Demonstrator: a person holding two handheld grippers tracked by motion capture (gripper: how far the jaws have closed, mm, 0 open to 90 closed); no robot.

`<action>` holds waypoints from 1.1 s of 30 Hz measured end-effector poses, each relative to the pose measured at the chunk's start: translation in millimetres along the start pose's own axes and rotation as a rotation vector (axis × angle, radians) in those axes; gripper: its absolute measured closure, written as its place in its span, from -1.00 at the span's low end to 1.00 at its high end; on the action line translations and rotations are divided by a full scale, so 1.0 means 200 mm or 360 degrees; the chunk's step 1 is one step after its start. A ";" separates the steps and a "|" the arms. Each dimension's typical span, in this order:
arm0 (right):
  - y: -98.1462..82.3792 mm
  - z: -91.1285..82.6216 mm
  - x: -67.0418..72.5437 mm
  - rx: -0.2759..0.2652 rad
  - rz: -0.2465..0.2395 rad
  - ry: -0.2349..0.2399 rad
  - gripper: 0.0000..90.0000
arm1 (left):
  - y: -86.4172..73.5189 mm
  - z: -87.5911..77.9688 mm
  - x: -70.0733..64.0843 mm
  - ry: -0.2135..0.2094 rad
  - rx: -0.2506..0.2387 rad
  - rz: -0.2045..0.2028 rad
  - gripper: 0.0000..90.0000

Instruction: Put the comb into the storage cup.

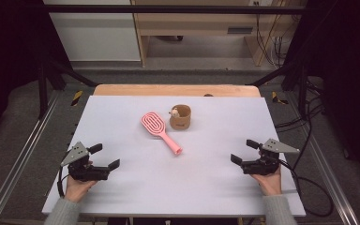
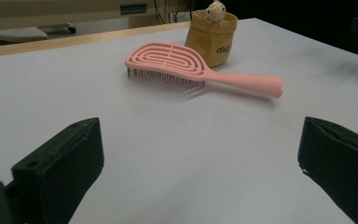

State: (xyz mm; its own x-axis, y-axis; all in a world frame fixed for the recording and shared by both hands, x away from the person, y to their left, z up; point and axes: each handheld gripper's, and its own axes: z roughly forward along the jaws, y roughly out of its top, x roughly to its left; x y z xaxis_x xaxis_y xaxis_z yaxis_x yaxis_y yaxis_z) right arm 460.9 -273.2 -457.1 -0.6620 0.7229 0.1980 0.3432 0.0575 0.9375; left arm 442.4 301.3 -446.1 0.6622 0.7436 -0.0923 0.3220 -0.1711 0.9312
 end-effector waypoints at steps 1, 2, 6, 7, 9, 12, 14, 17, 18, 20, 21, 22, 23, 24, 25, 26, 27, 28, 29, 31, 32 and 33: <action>0.00 0.00 0.00 -0.0002 0.0000 0.0001 -0.99 | 0.00 0.00 0.00 -0.0002 0.0002 0.0001 -1.00; 0.00 0.00 0.00 -0.0005 -0.0002 0.0001 -0.99 | 0.00 0.00 0.00 -0.0003 0.0001 0.0001 -1.00; 0.00 0.00 0.00 -0.0003 -0.0002 0.0000 -0.99 | 0.00 0.00 0.00 -0.0001 -0.0004 -0.0001 -1.00; 0.00 0.00 0.00 -0.0003 0.0001 0.0002 -0.99 | 0.00 0.00 0.00 -0.0001 -0.0004 -0.0001 -1.00; 0.00 0.00 0.00 -0.0006 -0.0001 -0.0001 -0.99 | 0.00 0.00 -0.01 0.0000 -0.0004 -0.0002 -1.00; 0.00 0.00 0.00 0.0008 -0.0003 -0.0002 -0.99 | 0.01 0.01 -0.01 0.0007 -0.0004 0.0003 -1.00; 0.00 0.00 0.00 0.0005 -0.0003 0.0000 -0.99 | 0.02 0.01 -0.01 -0.0001 0.0000 0.0006 -1.00; 0.00 0.00 0.00 0.0014 -0.0002 0.0002 -0.99 | 0.02 0.02 -0.02 -0.0001 0.0010 0.0014 -1.00; 0.00 0.00 0.00 0.0015 -0.0004 0.0003 -0.99 | 0.02 0.02 -0.02 -0.0001 0.0011 0.0014 -1.00; 0.00 0.00 0.00 0.0014 -0.0006 0.0002 -0.99 | 0.03 0.03 -0.03 0.0001 0.0015 0.0018 -1.00; 0.00 0.00 0.00 0.0016 -0.0005 0.0002 -0.99 | 0.03 0.03 -0.03 0.0001 0.0015 0.0018 -1.00; 0.00 0.00 0.00 0.0018 -0.0006 0.0002 -0.99 | 0.03 0.03 -0.03 0.0004 0.0018 0.0020 -1.00; 0.00 0.00 0.00 0.0019 -0.0009 0.0002 -0.99 | 0.03 0.04 -0.03 0.0006 0.0022 0.0018 -1.00; 0.00 0.00 0.00 0.0019 -0.0010 0.0002 -0.99 | 0.04 0.04 -0.04 0.0008 0.0028 0.0022 -1.00; 0.00 0.00 0.00 0.0018 -0.0011 0.0002 -0.99 | 0.04 0.04 -0.04 0.0008 0.0028 0.0022 -1.00; 0.00 0.00 0.00 0.0020 -0.0012 0.0002 -0.99 | 0.04 0.05 -0.04 0.0003 0.0030 0.0027 -1.00; 0.00 0.00 0.00 0.0020 -0.0012 0.0002 -0.99 | 0.04 0.05 -0.04 0.0003 0.0030 0.0027 -1.00; 0.00 0.00 0.00 0.0019 -0.0011 0.0003 -0.99 | 0.05 0.05 -0.05 0.0001 0.0032 0.0028 -1.00; 0.00 0.01 0.00 0.0018 -0.0014 0.0000 -0.99 | 0.05 0.06 -0.05 -0.0001 0.0032 0.0030 -1.00; 0.00 0.01 0.00 0.0023 -0.0019 0.0001 -0.99 | 0.06 0.06 -0.06 -0.0004 0.0035 0.0032 -1.00; 0.00 0.01 0.00 0.0023 -0.0019 0.0001 -0.99 | 0.06 0.06 -0.06 -0.0004 0.0035 0.0032 -1.00; 0.00 0.01 0.00 0.0028 -0.0016 0.0002 -0.99 | 0.06 0.07 -0.06 -0.0008 0.0041 0.0038 -1.00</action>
State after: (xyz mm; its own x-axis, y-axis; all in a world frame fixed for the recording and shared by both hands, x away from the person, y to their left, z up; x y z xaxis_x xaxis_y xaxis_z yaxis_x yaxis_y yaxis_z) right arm 461.6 -272.4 -457.7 -0.6663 0.7213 0.1891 0.3483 0.0769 0.9342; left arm 447.0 281.3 -437.8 0.6734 0.7357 -0.0721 0.3234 -0.2055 0.9237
